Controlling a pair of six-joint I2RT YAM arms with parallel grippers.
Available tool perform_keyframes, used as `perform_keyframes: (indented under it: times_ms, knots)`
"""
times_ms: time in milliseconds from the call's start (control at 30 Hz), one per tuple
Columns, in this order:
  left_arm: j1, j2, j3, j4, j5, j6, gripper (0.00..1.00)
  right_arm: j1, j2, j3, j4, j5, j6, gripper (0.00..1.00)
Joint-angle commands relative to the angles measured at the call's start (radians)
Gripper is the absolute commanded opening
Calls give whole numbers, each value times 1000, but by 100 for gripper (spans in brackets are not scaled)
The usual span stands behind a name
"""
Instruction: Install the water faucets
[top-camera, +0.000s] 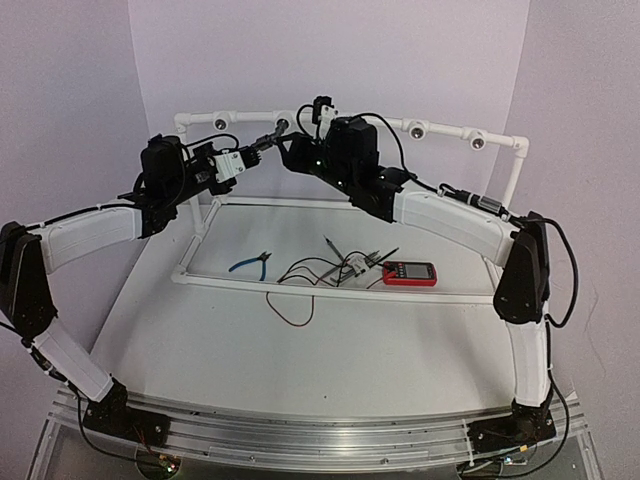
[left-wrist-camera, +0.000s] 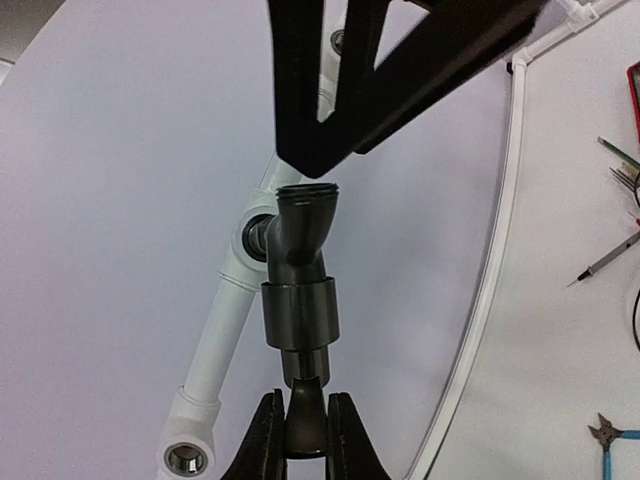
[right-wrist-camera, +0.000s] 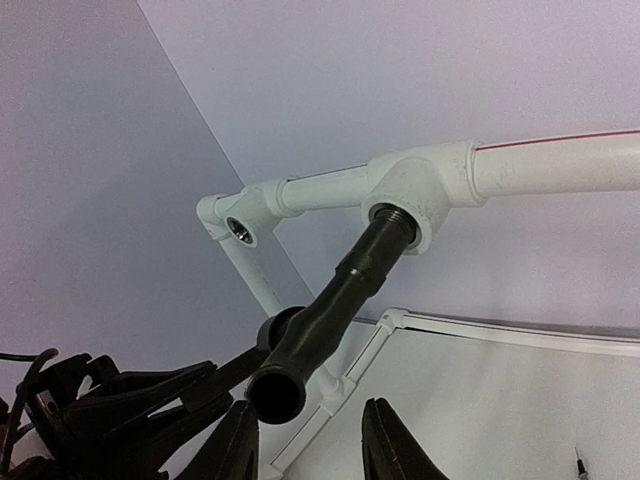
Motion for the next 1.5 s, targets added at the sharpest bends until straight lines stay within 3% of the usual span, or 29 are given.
perform_keyframes:
  times_ms: [0,167,533,867,1267,1467]
  knots:
    - [-11,-68,31,285,85,135,0,0,-62,7,65,-60,-1,38]
    - [-11,-65,36,316,116,191,0,-8,-3,71,70,-80,42,38]
    - [-15,-46,70,380,152,230,0,-20,51,59,70,-27,66,26]
    - [-27,-12,119,435,171,214,11,-19,71,24,72,-26,130,24]
    - [-29,30,177,398,204,159,13,-19,135,111,80,-65,156,25]
    - [-29,44,239,293,273,92,19,-19,154,130,80,-79,169,24]
